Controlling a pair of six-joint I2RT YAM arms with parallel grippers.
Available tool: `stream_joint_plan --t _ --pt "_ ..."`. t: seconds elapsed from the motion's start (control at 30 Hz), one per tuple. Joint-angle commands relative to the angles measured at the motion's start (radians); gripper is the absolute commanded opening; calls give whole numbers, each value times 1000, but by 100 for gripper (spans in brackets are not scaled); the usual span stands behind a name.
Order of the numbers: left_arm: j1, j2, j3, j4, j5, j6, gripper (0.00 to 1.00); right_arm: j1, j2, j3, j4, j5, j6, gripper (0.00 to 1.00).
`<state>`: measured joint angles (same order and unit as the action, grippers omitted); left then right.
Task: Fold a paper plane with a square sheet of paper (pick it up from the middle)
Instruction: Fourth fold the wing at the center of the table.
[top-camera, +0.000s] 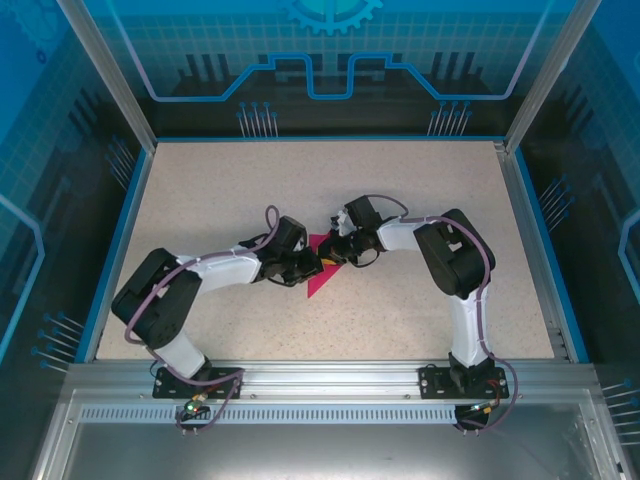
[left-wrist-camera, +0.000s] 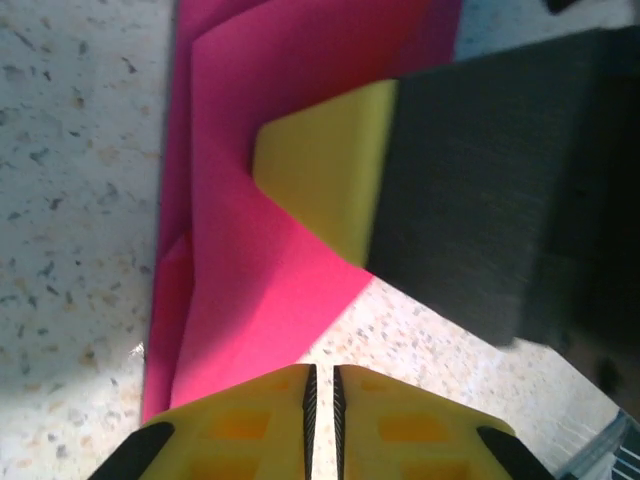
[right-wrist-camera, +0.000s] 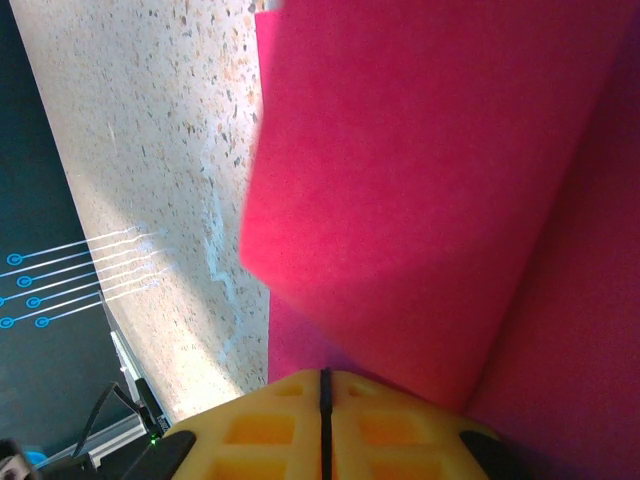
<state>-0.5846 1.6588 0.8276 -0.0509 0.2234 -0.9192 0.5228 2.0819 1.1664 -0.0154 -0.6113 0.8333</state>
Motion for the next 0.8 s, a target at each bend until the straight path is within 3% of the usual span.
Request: stream_joint_plan --t 0.0,0.43,0.57,0.77 --pt "0 50 7 45 -27 -28 15 -8 81 -20 -91 94 -13 9" --pt "-3 33 -130 -52 -147 -29 5 -9 -5 23 -75 35 -41 8" --pt "-3 34 -132 -65 -144 0 3 -5 -64 33 -98 36 -84 1" --pt "-3 54 -105 -69 -131 13 2 43 -52 73 -152 73 -114 0"
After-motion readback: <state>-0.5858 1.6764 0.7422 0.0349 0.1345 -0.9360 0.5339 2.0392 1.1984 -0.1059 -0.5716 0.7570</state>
